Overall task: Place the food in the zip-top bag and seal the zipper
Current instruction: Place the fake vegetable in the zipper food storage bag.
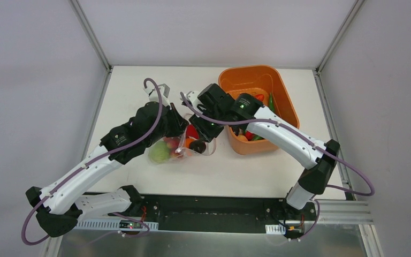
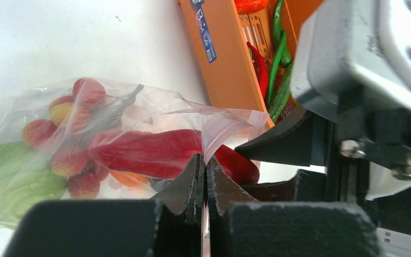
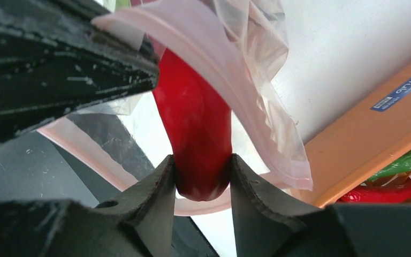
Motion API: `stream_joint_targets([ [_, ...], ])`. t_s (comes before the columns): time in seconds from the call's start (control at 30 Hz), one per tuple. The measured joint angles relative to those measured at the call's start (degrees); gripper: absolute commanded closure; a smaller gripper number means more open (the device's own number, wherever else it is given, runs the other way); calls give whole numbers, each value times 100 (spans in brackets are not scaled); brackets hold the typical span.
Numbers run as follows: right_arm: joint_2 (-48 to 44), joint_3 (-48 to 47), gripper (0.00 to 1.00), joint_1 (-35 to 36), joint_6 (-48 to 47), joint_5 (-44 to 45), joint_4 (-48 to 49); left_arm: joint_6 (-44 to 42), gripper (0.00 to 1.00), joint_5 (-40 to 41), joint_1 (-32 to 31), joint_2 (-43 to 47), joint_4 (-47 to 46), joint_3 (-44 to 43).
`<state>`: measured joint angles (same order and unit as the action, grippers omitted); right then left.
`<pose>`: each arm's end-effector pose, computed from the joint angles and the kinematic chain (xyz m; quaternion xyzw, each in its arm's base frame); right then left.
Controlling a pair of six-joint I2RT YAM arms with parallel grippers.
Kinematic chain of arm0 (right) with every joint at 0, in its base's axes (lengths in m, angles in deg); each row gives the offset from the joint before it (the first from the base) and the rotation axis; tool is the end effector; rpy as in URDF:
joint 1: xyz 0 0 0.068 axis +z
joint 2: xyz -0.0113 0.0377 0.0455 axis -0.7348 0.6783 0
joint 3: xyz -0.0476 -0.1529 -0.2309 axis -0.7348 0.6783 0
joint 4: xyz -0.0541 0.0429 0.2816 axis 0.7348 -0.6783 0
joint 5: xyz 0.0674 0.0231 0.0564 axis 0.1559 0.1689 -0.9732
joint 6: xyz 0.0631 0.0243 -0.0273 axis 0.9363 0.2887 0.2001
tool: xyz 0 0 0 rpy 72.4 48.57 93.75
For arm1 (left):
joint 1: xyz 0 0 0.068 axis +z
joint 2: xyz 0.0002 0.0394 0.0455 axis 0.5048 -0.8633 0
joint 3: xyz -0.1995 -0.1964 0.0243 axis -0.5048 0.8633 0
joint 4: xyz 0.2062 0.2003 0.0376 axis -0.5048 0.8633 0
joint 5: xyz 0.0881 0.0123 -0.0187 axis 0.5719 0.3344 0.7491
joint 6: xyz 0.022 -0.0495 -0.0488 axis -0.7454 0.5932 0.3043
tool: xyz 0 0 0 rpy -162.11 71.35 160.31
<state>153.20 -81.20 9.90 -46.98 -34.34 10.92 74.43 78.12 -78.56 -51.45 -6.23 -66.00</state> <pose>0.2132 0.3403 0.3772 -0.5519 0.7513 0.1704 0.3193 0.1816 -0.1791 0.4005 -0.0334 0.8181 -0.3219 0.4753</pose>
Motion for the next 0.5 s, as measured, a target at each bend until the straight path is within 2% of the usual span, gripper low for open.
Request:
stream_joint_targets([
  [0.1, 76, -4, 55, -2, 39, -11, 68, 2, 100, 0, 0, 7, -44, 39],
  [0.2, 92, -4, 43, 7, 90, -131, 282, 13, 100, -2, 0, 15, -98, 74],
  [0.5, -444, 697, 41, 7, 90, -916, 1292, 66, 100, 22, 0, 210, -203, 273],
])
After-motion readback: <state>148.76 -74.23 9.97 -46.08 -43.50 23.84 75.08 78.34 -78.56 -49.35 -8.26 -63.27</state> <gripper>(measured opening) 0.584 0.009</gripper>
